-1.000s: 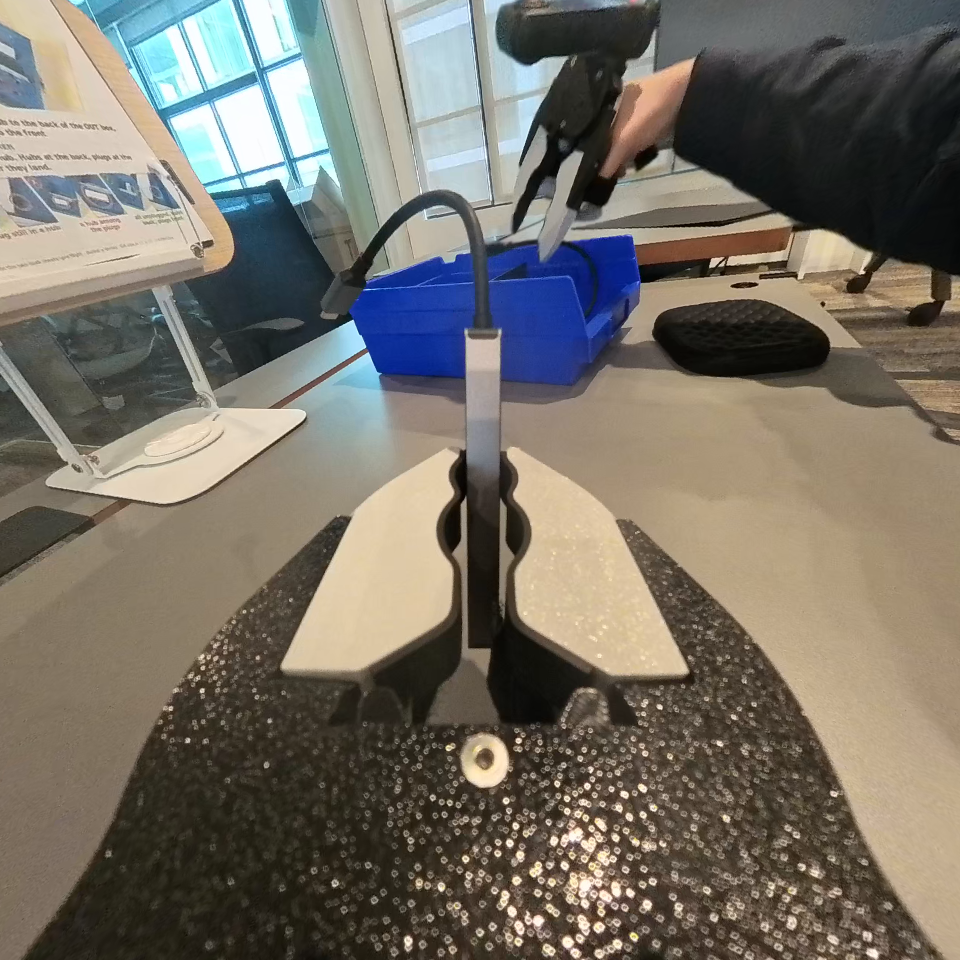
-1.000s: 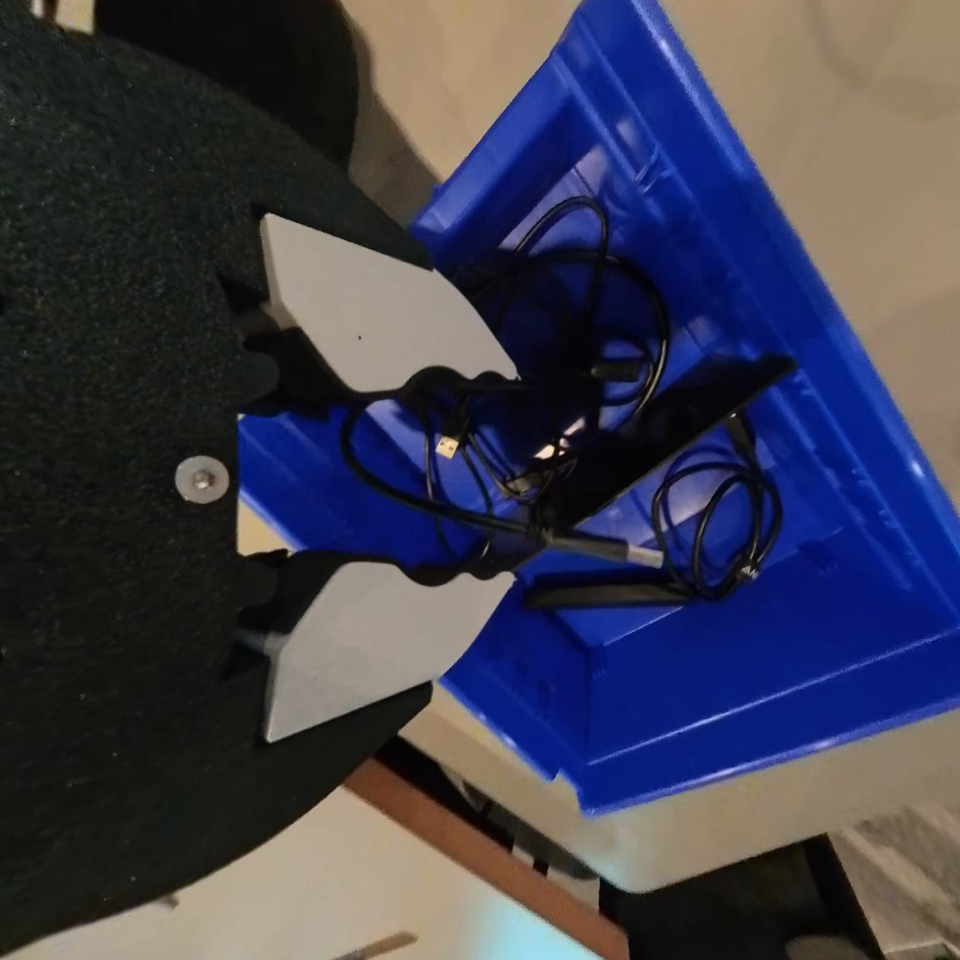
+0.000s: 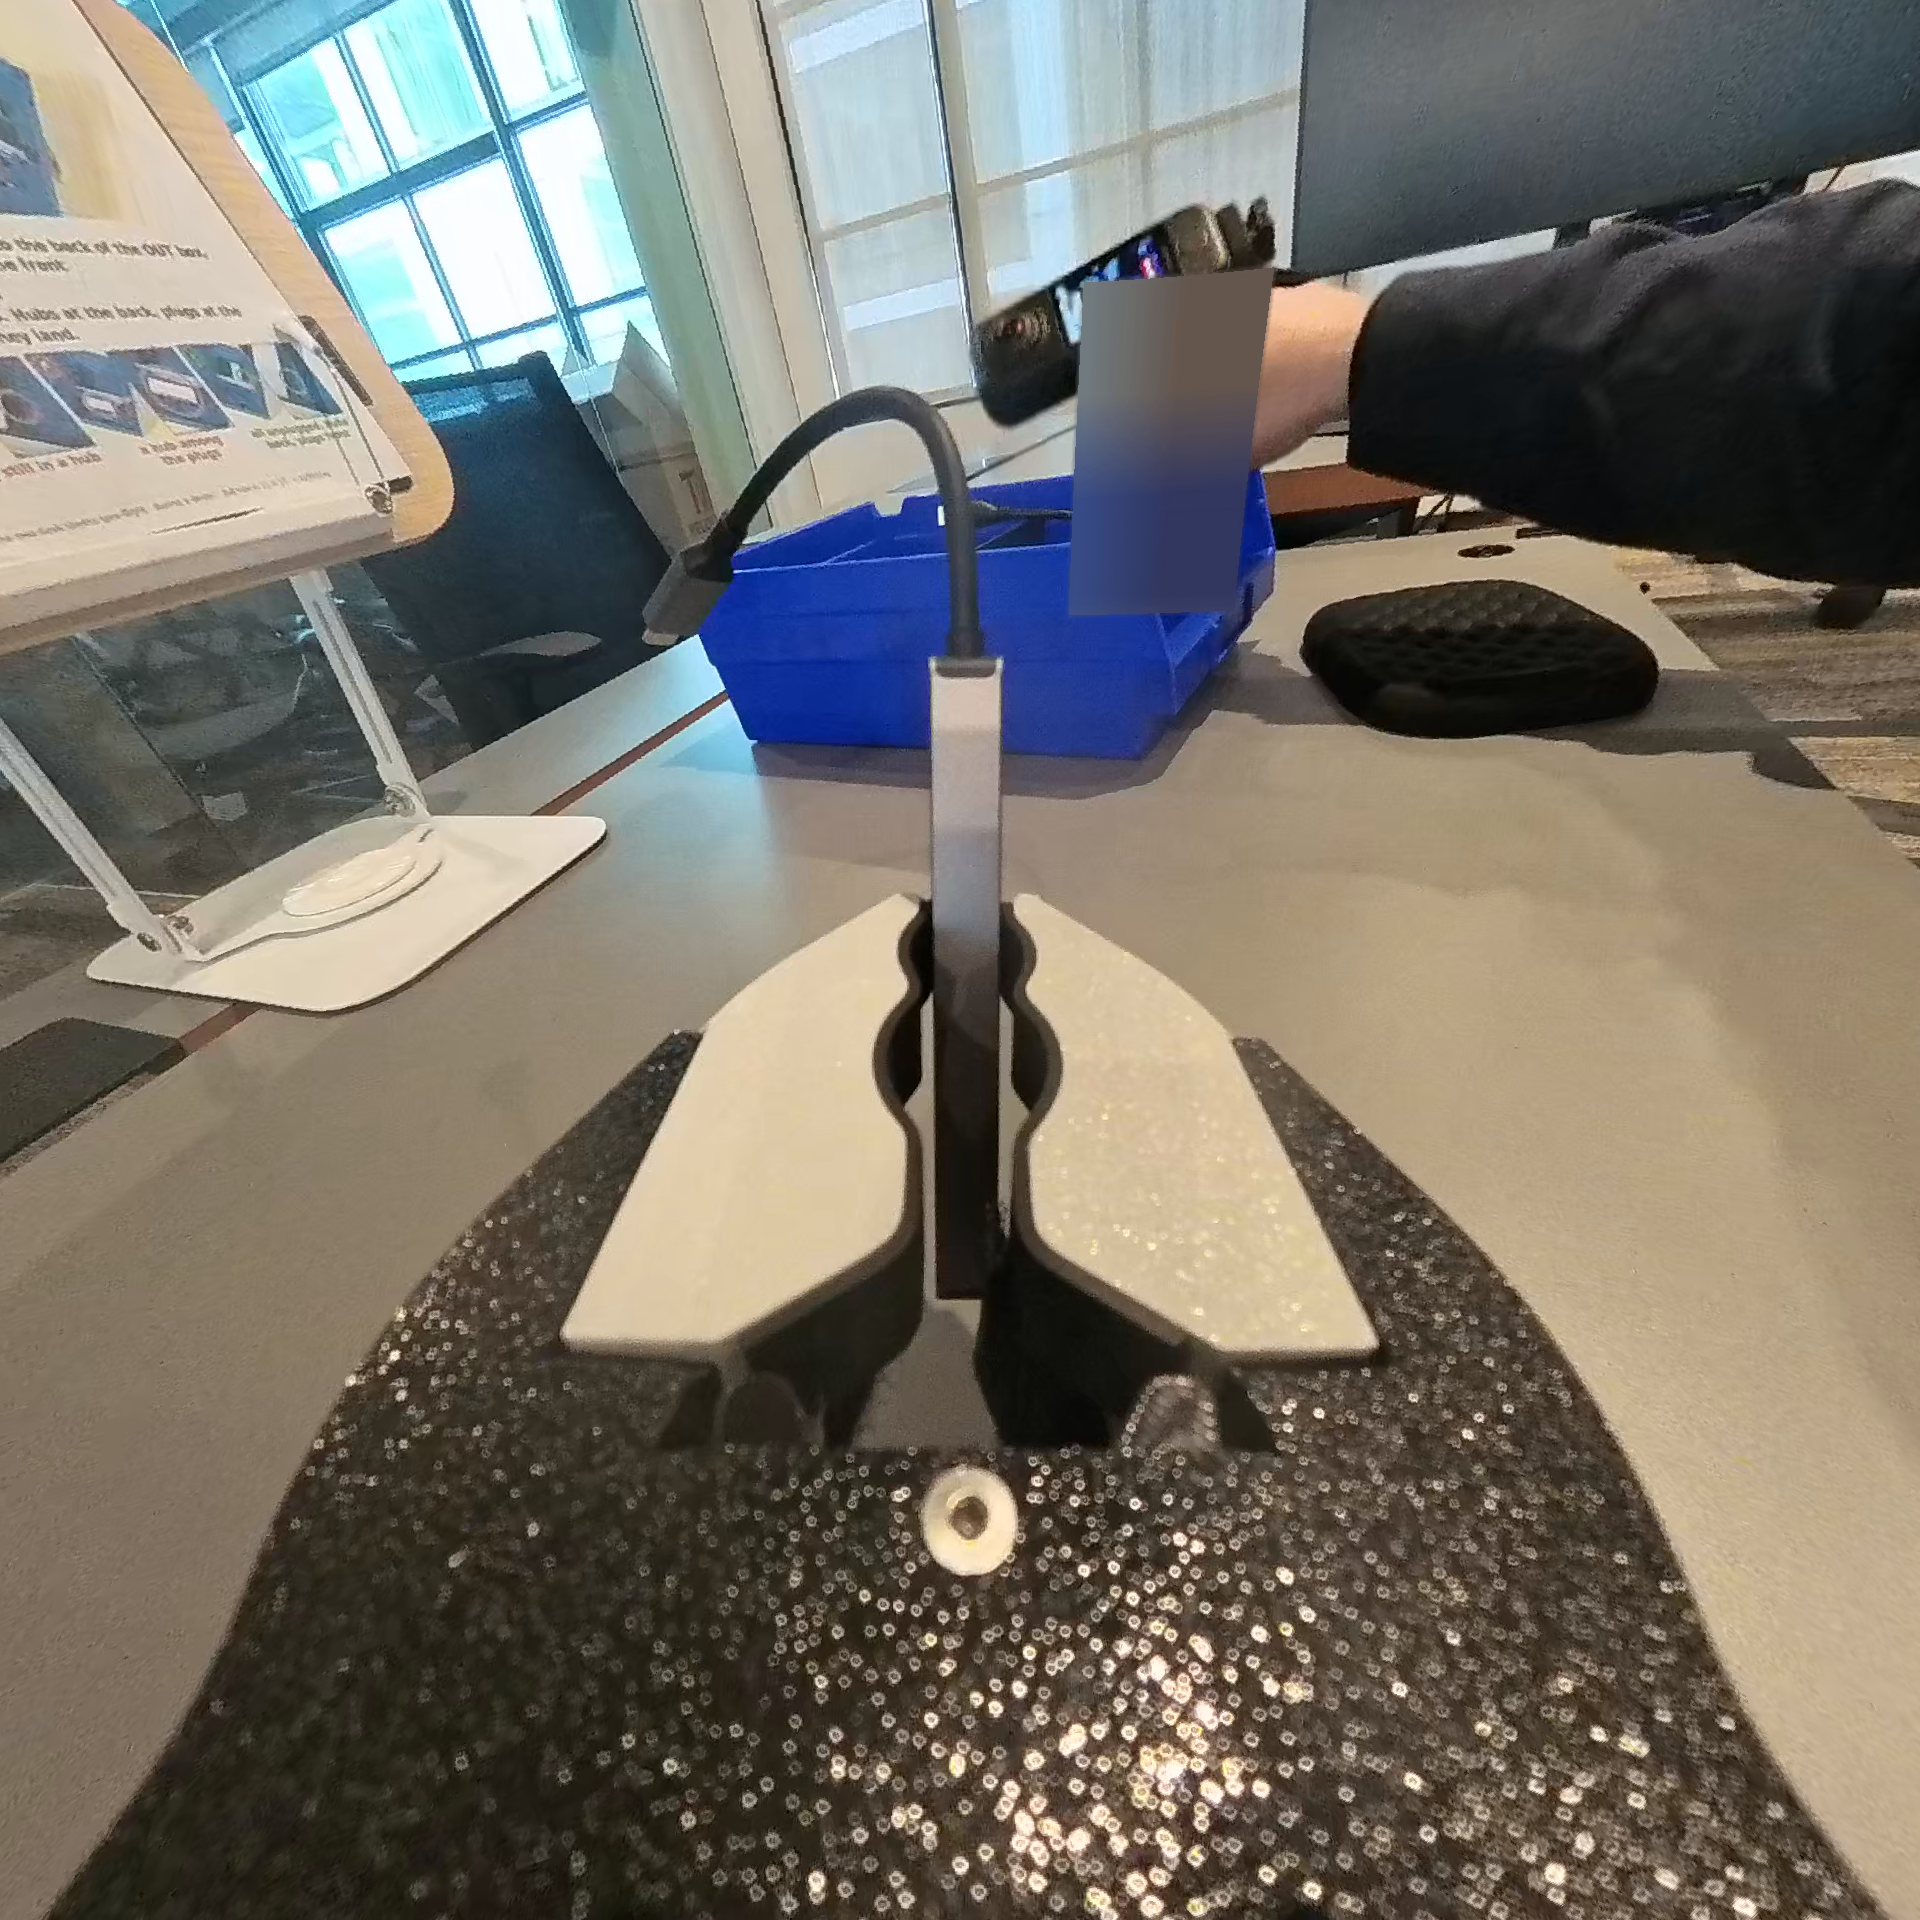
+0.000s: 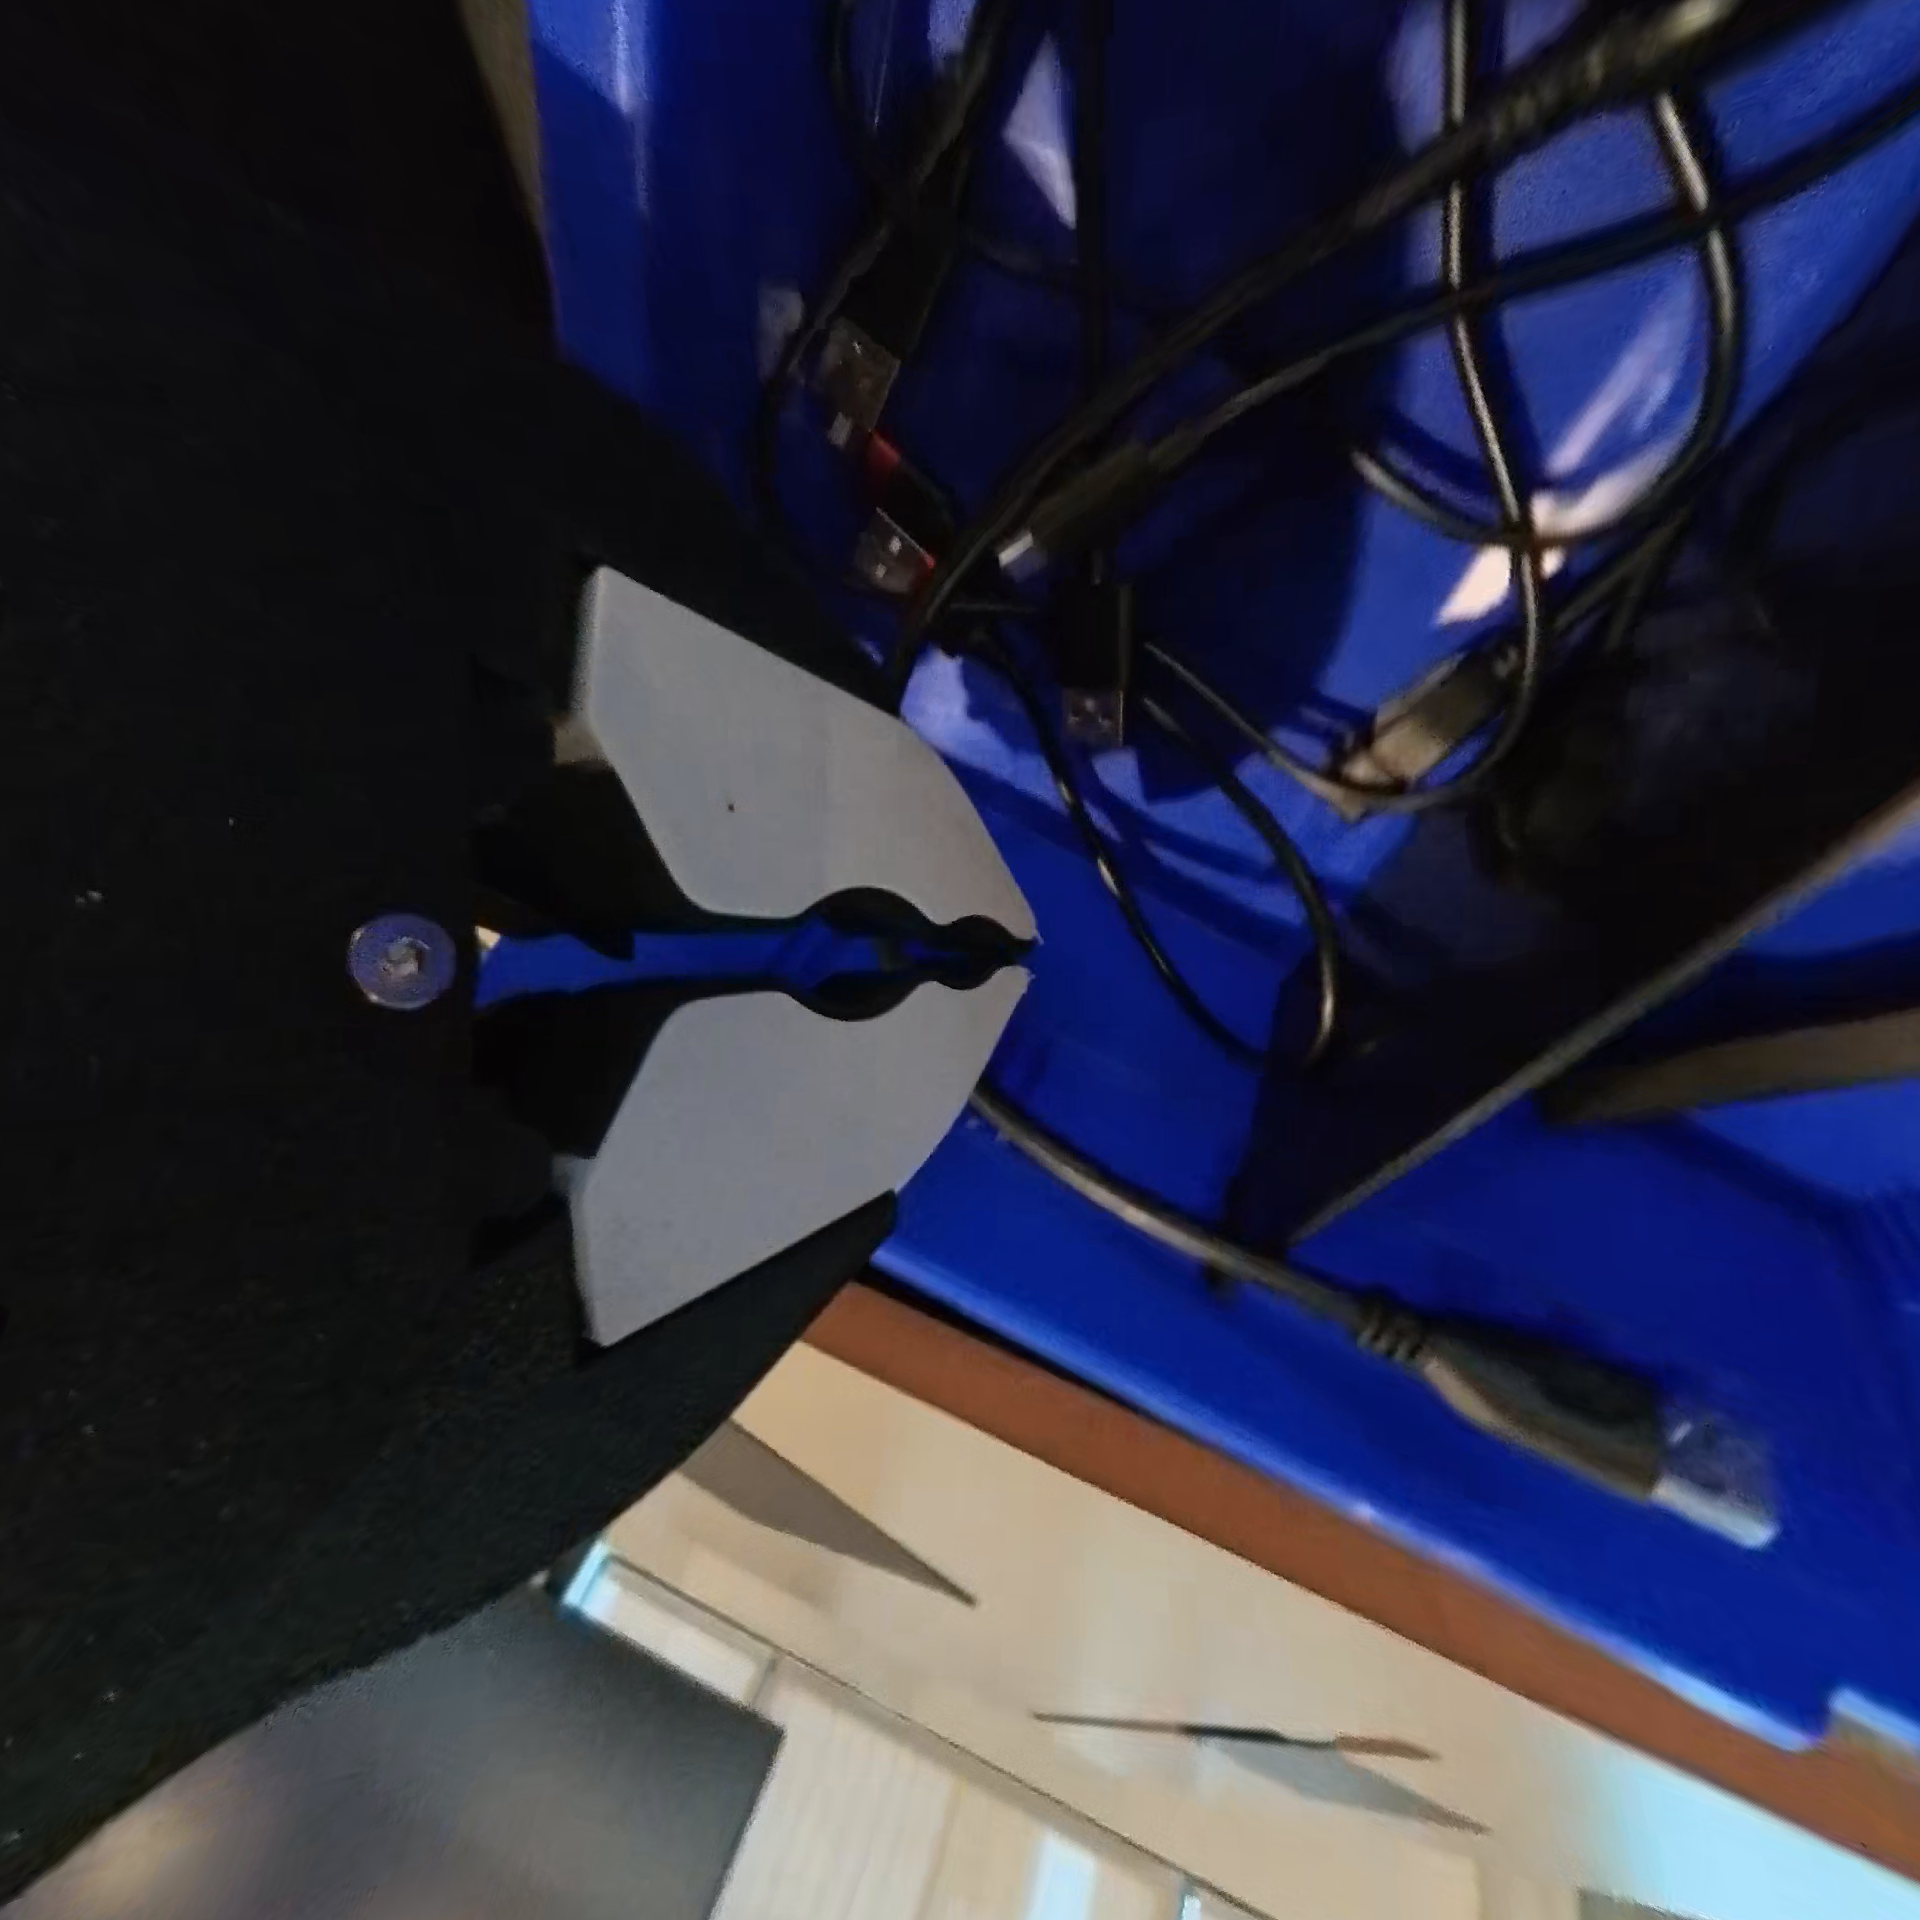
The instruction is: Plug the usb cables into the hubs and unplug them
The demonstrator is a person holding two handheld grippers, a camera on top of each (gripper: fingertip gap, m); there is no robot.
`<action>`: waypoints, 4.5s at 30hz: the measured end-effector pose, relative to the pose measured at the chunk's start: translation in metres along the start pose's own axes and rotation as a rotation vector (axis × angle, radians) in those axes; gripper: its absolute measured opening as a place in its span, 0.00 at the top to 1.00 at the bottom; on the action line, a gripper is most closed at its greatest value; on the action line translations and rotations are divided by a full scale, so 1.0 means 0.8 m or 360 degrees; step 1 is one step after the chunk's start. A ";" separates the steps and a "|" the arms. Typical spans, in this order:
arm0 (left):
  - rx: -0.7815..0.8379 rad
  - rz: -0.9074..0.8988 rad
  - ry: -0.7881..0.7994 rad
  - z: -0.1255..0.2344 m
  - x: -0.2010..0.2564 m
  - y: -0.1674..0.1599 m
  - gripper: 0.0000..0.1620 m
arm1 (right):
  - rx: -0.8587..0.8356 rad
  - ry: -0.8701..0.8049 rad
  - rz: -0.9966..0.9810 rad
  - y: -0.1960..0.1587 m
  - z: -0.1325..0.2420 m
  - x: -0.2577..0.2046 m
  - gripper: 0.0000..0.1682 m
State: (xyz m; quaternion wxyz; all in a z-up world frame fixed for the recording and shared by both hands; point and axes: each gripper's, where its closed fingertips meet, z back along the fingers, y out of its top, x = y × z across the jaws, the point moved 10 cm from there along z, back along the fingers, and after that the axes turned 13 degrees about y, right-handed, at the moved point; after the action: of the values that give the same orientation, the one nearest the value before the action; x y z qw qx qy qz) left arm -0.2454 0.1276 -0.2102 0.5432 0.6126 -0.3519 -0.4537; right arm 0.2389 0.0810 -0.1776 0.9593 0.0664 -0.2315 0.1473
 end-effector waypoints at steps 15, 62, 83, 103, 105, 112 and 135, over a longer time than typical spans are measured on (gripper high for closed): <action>-0.0005 -0.0011 -0.0003 0.000 0.001 0.000 0.93 | 0.0552 0.0238 -0.0061 0.006 0.024 0.007 0.85; -0.0029 -0.0031 -0.0019 -0.003 0.003 -0.001 0.93 | 0.0353 0.0351 0.0583 0.041 0.008 -0.010 0.75; 0.0063 -0.0029 -0.0110 0.003 0.004 0.001 0.93 | 0.1970 0.1303 0.1158 0.095 0.189 -0.285 0.74; 0.0275 -0.0180 0.0239 0.011 0.001 0.007 0.89 | 0.2268 0.1010 0.0819 0.091 0.241 -0.165 0.93; 0.0238 -0.0179 0.0260 0.008 0.000 0.004 0.91 | 0.2210 0.0679 0.0608 0.075 0.254 -0.112 0.93; 0.0189 -0.0245 0.0293 0.003 0.004 0.000 0.94 | 0.1334 0.0140 0.0055 0.072 0.202 0.023 0.93; 0.0142 -0.0226 0.0331 0.003 -0.001 -0.001 0.96 | 0.0303 0.0102 0.0041 0.083 0.094 0.052 0.78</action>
State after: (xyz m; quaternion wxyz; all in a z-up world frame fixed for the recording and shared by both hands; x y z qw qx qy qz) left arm -0.2479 0.1278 -0.2106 0.5155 0.7033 -0.2693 -0.4088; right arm 0.2218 0.1395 -0.0880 0.9536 0.1496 -0.1865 0.1831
